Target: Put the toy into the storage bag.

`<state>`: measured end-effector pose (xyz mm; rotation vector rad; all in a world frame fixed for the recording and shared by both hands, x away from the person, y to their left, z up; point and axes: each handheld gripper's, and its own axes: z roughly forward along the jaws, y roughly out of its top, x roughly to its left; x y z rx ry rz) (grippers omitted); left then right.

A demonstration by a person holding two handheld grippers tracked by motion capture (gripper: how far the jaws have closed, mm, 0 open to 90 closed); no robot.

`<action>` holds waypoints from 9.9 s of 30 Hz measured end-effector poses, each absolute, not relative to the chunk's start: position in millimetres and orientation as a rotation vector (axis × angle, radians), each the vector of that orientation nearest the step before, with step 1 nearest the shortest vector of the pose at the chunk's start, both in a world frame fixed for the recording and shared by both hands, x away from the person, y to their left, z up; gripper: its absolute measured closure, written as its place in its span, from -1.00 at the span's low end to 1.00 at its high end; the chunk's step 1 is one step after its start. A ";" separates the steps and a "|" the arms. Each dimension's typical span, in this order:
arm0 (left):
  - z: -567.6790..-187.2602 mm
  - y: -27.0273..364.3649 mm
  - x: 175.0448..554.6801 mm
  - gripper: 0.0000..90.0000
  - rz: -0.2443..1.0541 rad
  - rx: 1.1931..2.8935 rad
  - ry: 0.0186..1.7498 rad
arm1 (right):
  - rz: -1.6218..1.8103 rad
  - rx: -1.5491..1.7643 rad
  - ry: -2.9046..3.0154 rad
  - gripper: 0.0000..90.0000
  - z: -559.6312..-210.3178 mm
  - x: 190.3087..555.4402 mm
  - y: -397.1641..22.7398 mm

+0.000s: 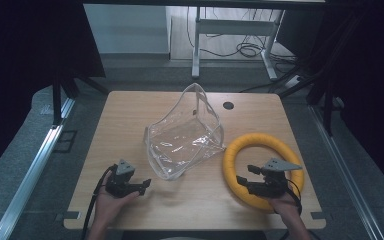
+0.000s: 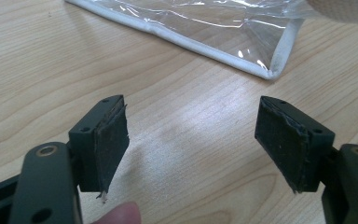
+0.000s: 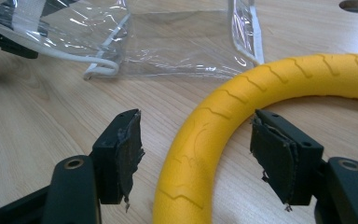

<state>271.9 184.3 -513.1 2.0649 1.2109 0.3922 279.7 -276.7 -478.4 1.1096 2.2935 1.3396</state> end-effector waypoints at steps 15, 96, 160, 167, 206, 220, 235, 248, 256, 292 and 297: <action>-514.7 185.9 272.8 -0.45 0.400 2.051 1.203 | 1.305 1.101 2.292 -0.22 -485.6 276.4 -279.8; -510.7 188.4 273.8 -0.44 0.384 2.056 1.211 | 1.063 1.004 2.855 0.13 -445.1 305.0 -304.1; -510.5 186.4 273.8 -0.44 0.386 2.057 1.209 | 1.783 1.071 1.912 0.13 -370.2 296.7 -302.0; -510.9 186.5 273.9 -0.44 0.386 2.060 1.206 | 1.799 1.013 1.805 0.13 -360.6 293.2 -278.6; -512.3 186.4 274.1 -0.44 0.380 2.064 1.212 | 1.913 0.852 1.615 0.12 -304.3 289.6 -214.0; -512.2 187.4 274.2 -0.44 0.378 2.062 1.211 | 1.962 0.774 1.601 0.12 -286.2 286.7 -182.6; -512.1 189.9 274.0 -0.44 0.378 2.055 1.215 | 2.016 0.689 1.651 0.12 -281.4 284.2 -137.7; -511.6 191.6 273.7 -0.44 0.380 2.055 1.219 | 2.045 0.667 1.696 0.12 -285.9 287.3 -111.9; -511.9 191.3 273.9 -0.44 0.380 2.057 1.215 | 2.050 0.667 1.696 0.12 -287.5 286.9 -105.0; -512.6 191.8 274.4 -0.44 0.375 2.059 1.214 | 2.076 0.629 1.745 0.11 -325.1 274.9 -62.0; -512.4 191.8 274.3 -0.44 0.377 2.061 1.212 | 2.078 0.624 1.754 0.11 -329.3 272.9 -60.3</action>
